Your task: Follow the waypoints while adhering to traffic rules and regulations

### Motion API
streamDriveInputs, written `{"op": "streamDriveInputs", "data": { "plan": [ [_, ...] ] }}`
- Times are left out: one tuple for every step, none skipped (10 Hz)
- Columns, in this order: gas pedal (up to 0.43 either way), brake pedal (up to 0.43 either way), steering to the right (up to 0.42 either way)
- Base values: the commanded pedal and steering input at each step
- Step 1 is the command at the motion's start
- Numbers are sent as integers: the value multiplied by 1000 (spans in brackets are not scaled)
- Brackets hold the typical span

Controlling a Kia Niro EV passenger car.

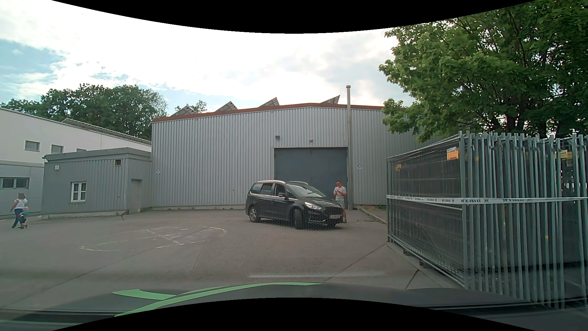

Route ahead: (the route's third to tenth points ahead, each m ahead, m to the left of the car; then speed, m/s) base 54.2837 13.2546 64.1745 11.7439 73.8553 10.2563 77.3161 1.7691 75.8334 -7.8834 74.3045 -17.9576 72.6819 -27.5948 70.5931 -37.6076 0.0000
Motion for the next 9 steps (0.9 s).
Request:
{"op": "streamDriveInputs", "data": {
  "plan": [
    [0, 293, -27],
    [0, 293, -27],
    [0, 293, -27],
    [0, 293, -27],
    [0, 293, -27],
    [0, 293, -27],
    [0, 293, -27],
    [0, 293, -27],
    [0, 293, -27]
  ]
}}
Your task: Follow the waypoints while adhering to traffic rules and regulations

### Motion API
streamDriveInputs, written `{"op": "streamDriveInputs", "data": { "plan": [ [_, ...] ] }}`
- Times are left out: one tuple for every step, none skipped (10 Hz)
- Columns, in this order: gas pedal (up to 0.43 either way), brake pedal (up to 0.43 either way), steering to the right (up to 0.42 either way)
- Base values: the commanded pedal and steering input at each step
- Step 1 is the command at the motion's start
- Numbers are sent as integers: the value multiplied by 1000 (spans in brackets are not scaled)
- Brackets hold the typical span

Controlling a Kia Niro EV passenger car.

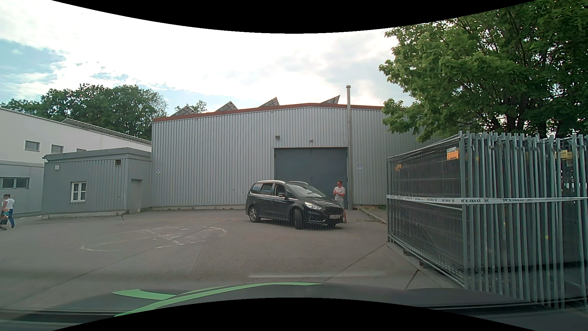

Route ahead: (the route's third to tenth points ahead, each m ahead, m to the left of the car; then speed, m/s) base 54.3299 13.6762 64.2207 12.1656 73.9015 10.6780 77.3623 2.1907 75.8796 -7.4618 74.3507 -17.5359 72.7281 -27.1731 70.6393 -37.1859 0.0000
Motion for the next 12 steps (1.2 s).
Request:
{"op": "streamDriveInputs", "data": {
  "plan": [
    [0, 293, -27],
    [0, 293, -27],
    [0, 293, -27],
    [0, 293, -27],
    [0, 293, -27],
    [0, 293, -27],
    [0, 293, -27],
    [0, 293, -27],
    [0, 293, -27],
    [0, 293, -27],
    [0, 293, -27],
    [0, 293, -27]
  ]
}}
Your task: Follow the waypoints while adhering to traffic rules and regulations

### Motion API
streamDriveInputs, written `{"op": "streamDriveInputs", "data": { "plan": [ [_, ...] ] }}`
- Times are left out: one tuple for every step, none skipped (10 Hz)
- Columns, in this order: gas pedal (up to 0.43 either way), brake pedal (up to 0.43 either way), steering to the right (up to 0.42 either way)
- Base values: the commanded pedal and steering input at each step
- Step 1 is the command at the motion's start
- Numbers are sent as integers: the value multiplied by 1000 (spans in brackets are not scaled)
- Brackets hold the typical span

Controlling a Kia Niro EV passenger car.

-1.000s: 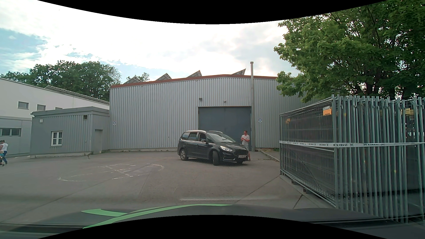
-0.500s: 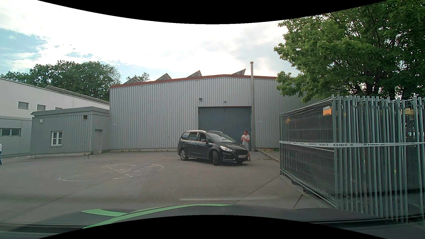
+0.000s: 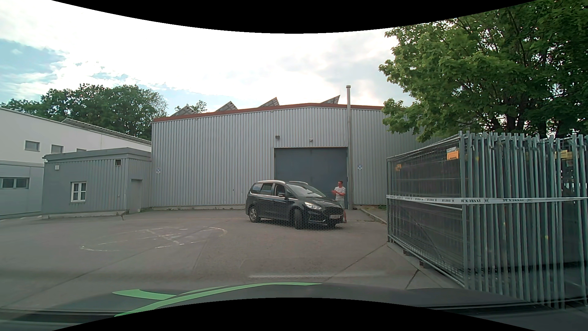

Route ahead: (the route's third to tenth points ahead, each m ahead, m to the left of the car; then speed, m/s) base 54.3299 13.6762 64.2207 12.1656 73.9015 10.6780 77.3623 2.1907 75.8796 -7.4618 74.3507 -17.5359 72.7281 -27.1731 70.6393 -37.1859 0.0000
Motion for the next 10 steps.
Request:
{"op": "streamDriveInputs", "data": {
  "plan": [
    [0, 293, -27],
    [0, 293, -27],
    [0, 293, -27],
    [0, 293, -27],
    [0, 293, -27],
    [0, 293, -27],
    [0, 293, -27],
    [0, 293, -27],
    [0, 293, -27],
    [0, 293, -27]
  ]
}}
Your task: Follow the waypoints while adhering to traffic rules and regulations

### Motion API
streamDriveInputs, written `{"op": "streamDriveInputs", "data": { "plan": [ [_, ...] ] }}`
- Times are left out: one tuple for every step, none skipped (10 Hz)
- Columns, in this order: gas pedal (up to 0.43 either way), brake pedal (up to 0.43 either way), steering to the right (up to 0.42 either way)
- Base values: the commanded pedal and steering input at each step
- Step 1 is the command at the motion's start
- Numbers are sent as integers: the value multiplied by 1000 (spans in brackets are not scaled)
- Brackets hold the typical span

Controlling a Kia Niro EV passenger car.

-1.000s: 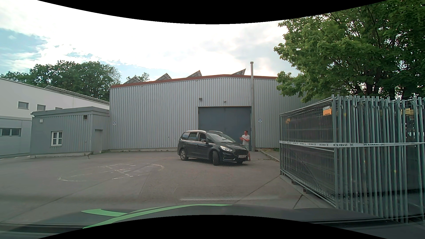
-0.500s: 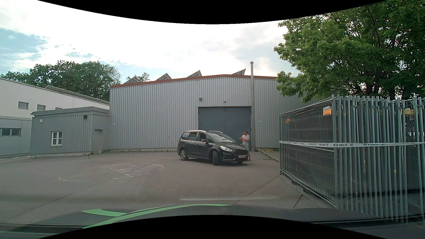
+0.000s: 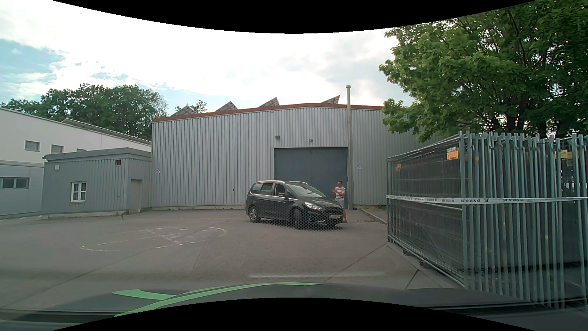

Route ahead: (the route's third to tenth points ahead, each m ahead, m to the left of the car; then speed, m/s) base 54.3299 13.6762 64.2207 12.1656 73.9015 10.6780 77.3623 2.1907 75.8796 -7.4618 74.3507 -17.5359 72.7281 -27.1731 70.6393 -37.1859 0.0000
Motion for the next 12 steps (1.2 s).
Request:
{"op": "streamDriveInputs", "data": {
  "plan": [
    [0, 293, -27],
    [0, 293, -27],
    [0, 293, -27],
    [0, 293, -27],
    [0, 293, -27],
    [0, 293, -27],
    [0, 293, -27],
    [0, 293, -27],
    [0, 293, -27],
    [0, 293, -27],
    [0, 293, -27],
    [0, 293, -27]
  ]
}}
